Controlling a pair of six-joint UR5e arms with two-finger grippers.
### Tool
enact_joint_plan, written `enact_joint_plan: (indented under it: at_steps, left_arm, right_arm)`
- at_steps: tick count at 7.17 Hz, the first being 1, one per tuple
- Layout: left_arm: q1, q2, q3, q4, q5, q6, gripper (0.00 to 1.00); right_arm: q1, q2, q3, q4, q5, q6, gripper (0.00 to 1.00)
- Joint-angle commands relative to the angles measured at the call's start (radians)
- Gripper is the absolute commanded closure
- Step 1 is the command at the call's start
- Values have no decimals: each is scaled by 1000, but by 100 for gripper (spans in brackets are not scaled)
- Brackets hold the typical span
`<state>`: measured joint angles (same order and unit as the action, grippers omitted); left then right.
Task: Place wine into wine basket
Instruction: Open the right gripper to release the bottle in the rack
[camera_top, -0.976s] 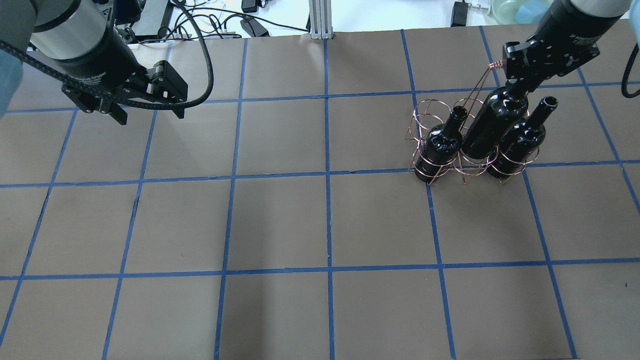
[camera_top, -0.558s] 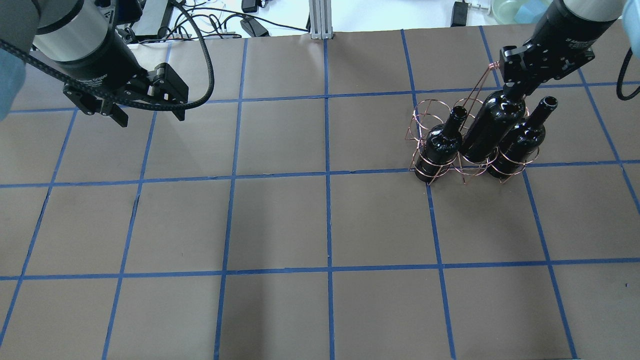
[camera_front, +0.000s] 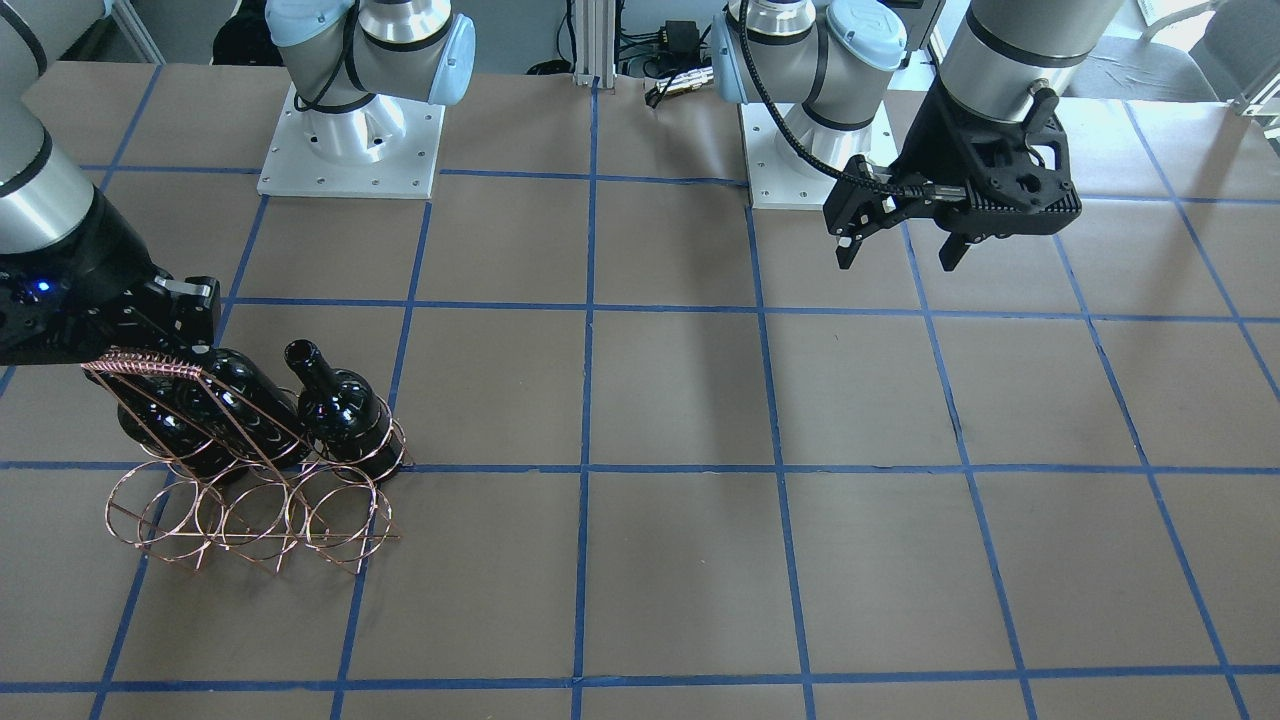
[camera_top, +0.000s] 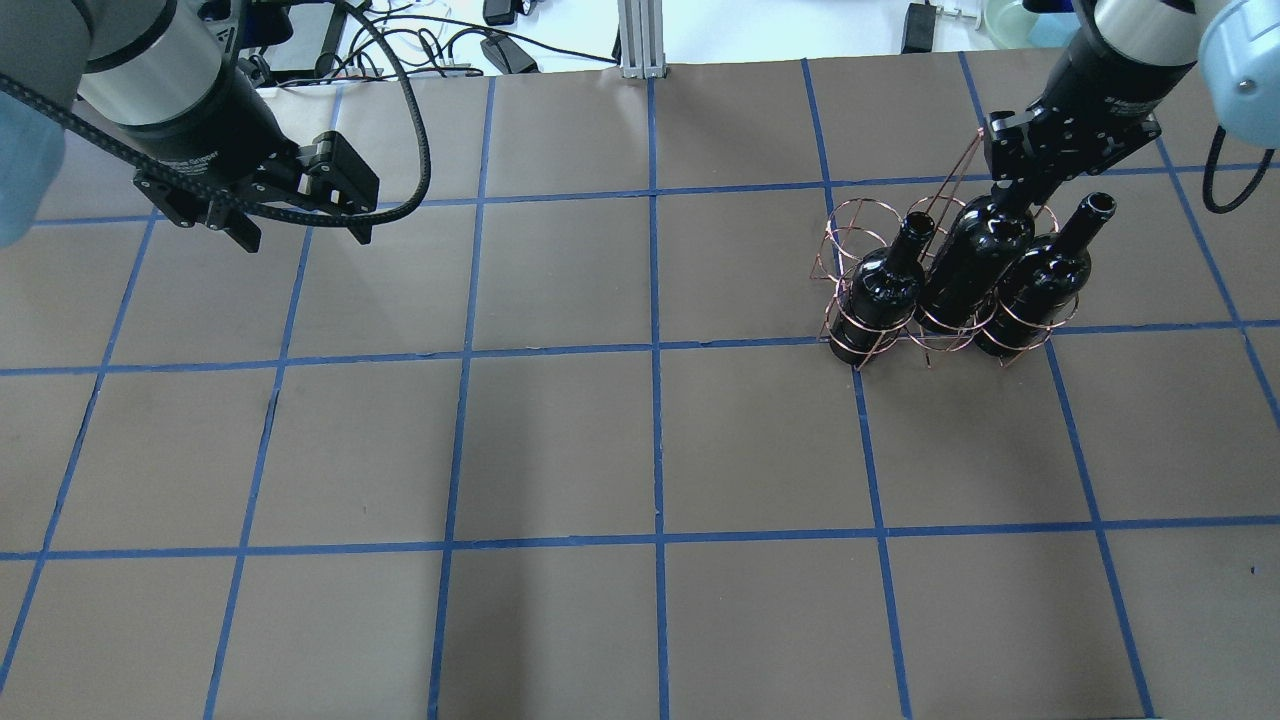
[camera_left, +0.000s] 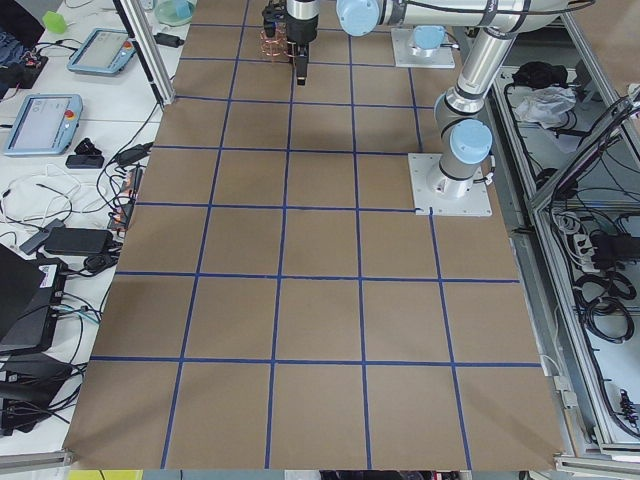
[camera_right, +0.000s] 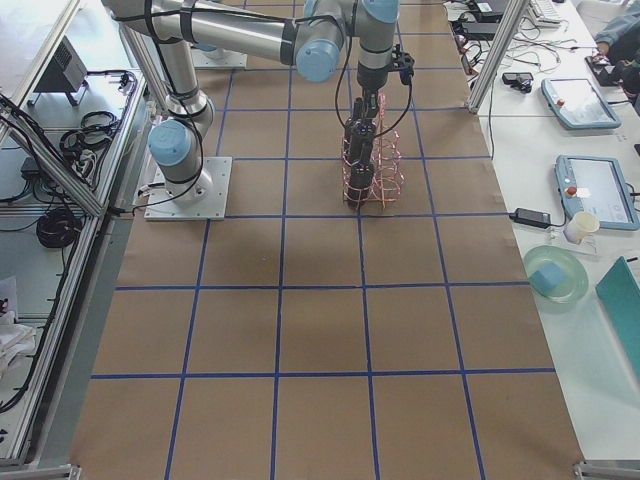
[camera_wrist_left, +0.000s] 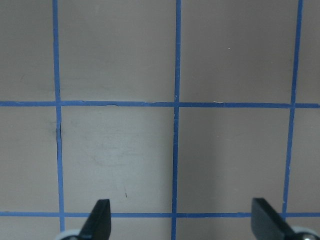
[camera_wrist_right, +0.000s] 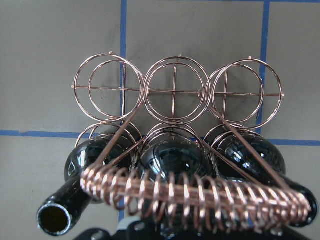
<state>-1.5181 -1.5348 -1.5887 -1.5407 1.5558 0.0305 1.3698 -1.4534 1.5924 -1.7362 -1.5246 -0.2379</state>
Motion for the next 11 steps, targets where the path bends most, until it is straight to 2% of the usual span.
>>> enact_joint_plan:
  at_steps: [1, 3, 6, 7, 8, 9, 10, 11]
  left_arm:
    - [1, -4, 1, -1, -3, 3, 0]
    - [1, -5, 1, -8, 1, 3, 0]
    - [12, -4, 1, -18, 3, 2, 0]
    - [13, -4, 3, -44, 1, 0, 0]
    - [15, -1, 6, -45, 1, -3, 0]
    - [15, 1, 9, -45, 1, -4, 0]
    - [15, 2, 9, -61, 1, -4, 0]
    - [15, 1, 9, -62, 1, -4, 0]
  right_arm:
    - [0, 22, 33, -52, -3, 2, 100]
    - [0, 30, 78, -91, -3, 2, 100]
    - [0, 33, 83, -85, -8, 17, 100]
    - [2, 31, 84, -79, -9, 46, 87]
    - [3, 33, 84, -77, -26, 93, 36]
    - [3, 30, 78, -74, -32, 107, 0]
    - [6, 18, 63, -54, -52, 105, 0]
    - [47, -2, -7, 13, -58, 111, 0]
